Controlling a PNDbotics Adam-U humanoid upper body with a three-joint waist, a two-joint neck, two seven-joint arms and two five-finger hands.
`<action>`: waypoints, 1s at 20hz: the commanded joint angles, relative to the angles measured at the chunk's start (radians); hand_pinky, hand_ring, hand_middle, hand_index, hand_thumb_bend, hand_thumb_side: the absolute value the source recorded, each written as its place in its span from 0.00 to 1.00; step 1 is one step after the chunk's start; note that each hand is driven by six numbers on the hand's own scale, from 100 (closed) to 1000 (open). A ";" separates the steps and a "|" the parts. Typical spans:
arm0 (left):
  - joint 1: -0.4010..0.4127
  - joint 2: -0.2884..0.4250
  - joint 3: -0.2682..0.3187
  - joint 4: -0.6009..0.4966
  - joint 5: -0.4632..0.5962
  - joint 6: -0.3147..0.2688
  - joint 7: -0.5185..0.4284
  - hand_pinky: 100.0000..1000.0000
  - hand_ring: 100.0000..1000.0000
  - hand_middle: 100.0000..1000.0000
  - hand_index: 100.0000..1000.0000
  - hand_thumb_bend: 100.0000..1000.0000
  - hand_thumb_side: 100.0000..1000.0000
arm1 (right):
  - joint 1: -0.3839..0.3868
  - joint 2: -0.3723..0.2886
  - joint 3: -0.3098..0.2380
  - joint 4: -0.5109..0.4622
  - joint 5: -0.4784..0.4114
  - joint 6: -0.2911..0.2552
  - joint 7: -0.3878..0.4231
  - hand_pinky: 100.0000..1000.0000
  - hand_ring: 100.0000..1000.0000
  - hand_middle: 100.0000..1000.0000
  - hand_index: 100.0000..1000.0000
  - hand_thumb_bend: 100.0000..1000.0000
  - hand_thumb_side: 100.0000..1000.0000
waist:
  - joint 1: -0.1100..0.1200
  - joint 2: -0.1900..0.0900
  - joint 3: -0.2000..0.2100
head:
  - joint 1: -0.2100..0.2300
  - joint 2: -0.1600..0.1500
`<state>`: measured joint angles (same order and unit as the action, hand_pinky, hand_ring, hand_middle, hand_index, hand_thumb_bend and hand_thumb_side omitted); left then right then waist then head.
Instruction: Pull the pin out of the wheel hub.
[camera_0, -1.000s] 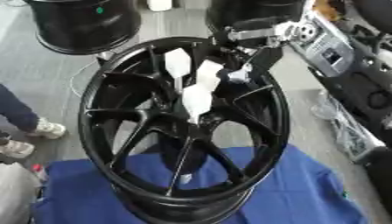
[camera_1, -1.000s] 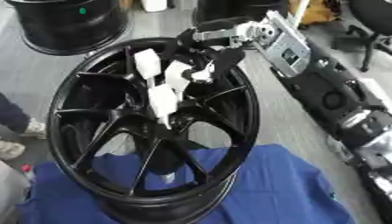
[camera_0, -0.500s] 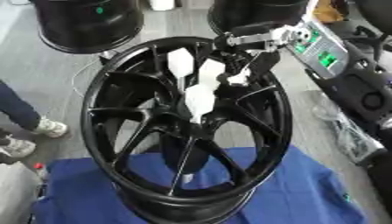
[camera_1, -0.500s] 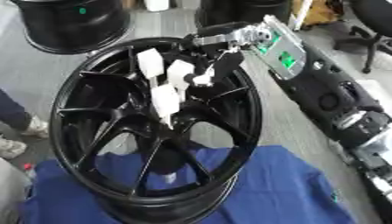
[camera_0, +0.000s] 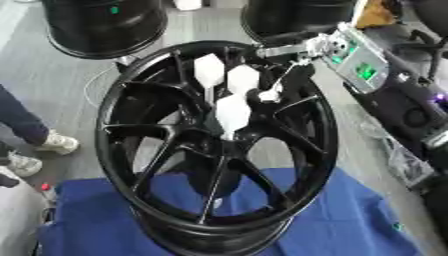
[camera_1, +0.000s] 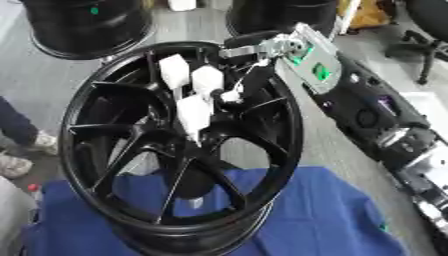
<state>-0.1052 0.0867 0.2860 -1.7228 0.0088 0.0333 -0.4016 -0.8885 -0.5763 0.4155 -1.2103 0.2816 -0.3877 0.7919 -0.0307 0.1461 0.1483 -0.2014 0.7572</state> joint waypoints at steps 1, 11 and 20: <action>-0.012 0.006 -0.005 -0.014 -0.001 -0.002 -0.004 0.53 0.37 0.53 0.74 0.00 1.00 | -0.017 -0.014 -0.008 0.011 0.020 -0.123 0.115 0.35 0.38 0.81 0.90 0.01 0.24 | 0.003 -0.008 0.002 | -0.002 -0.011; -0.014 0.006 -0.006 -0.013 -0.001 -0.002 -0.006 0.53 0.38 0.53 0.74 0.00 1.00 | -0.019 -0.010 -0.029 0.022 -0.013 -0.116 0.115 0.25 0.28 0.46 0.61 0.00 0.19 | 0.002 -0.008 0.003 | -0.002 -0.009; -0.012 0.007 -0.006 -0.012 -0.003 -0.002 -0.006 0.53 0.38 0.54 0.74 0.00 1.00 | -0.034 -0.001 -0.053 0.034 -0.090 -0.073 0.070 0.20 0.27 0.35 0.49 0.00 0.20 | 0.001 -0.009 0.002 | -0.003 -0.007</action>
<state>-0.1067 0.0867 0.2807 -1.7206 0.0088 0.0330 -0.4060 -0.8978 -0.5646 0.3812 -1.1722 0.2066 -0.3852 0.7945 -0.0320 0.1492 0.1501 -0.2036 0.7540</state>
